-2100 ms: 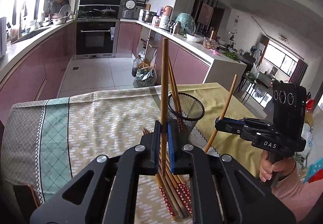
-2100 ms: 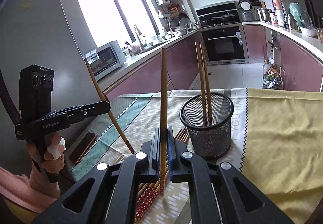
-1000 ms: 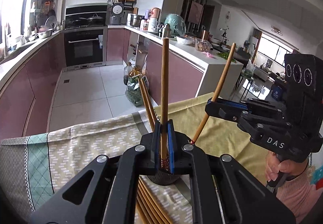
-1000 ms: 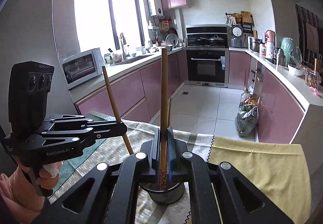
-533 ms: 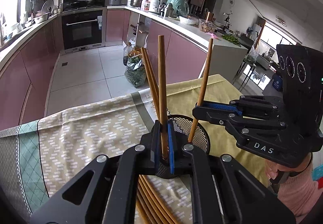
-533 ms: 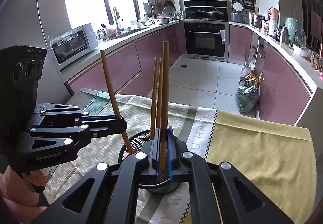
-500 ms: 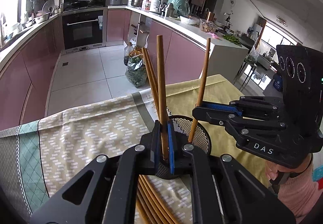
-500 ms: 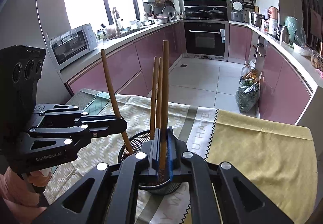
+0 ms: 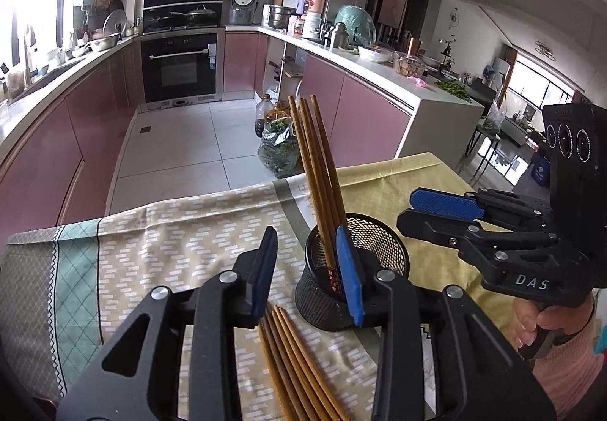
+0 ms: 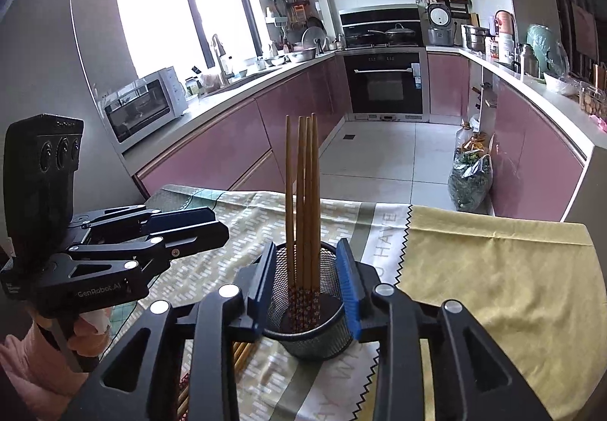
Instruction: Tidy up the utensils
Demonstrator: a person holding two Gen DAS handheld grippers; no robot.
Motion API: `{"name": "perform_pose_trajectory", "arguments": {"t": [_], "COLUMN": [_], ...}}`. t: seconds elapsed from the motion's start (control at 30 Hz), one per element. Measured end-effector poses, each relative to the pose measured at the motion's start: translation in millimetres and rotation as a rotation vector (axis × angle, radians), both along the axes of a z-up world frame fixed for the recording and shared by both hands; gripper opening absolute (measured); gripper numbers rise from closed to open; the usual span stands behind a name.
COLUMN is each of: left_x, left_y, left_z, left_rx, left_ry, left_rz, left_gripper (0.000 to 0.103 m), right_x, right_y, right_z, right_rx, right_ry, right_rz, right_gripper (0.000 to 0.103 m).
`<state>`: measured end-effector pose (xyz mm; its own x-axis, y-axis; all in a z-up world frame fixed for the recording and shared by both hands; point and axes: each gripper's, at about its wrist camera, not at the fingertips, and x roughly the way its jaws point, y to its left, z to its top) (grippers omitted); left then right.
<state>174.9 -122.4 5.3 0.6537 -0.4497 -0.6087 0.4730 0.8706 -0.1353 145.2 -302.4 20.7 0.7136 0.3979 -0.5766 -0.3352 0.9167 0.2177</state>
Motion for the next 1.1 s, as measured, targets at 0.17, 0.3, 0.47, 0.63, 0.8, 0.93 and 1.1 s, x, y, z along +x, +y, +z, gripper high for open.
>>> {"name": "perform_pose_trajectory", "arguments": {"t": [0.17,0.3,0.47,0.63,0.8,0.93,1.1], "left_x": [-24.9,-39.7,-51.2,-58.5,-63.0,-66.9,-68.0], "left_y": [22.0,40.3,56.0,64.3,65.4,62.3,59.6], "left_z": [-4.3,-23.1,-53.0,-83.3,-100.5,-106.9,-111.4], "left_rx": [0.018,0.047,0.092,0.122,0.126,0.133,0.133], "left_ry": [-0.037,-0.008,0.049,0.113,0.154,0.163,0.177], "left_rz": [0.024,0.035,0.051,0.058,0.058,0.05,0.043], "left_gripper": [0.049,0.049,0.049,0.049,0.049,0.049,0.049], "right_x": [-28.6,-46.3,-52.8,-52.1,-54.0,-55.8,-56.6], "right_y": [7.8,19.0,33.5,46.9,60.3,68.9,74.4], "right_z": [3.4,-4.7,-34.2,-67.9,-85.5,-93.2,-99.4], "right_rx": [0.014,0.018,0.01,0.0,-0.039,-0.065,-0.081], "right_ry": [-0.031,-0.024,0.052,0.143,0.182,0.196,0.21], "right_rz": [0.069,0.12,0.141,0.137,0.128,0.128,0.122], "right_gripper": [0.043,0.046,0.047,0.047,0.047,0.047,0.047]}}
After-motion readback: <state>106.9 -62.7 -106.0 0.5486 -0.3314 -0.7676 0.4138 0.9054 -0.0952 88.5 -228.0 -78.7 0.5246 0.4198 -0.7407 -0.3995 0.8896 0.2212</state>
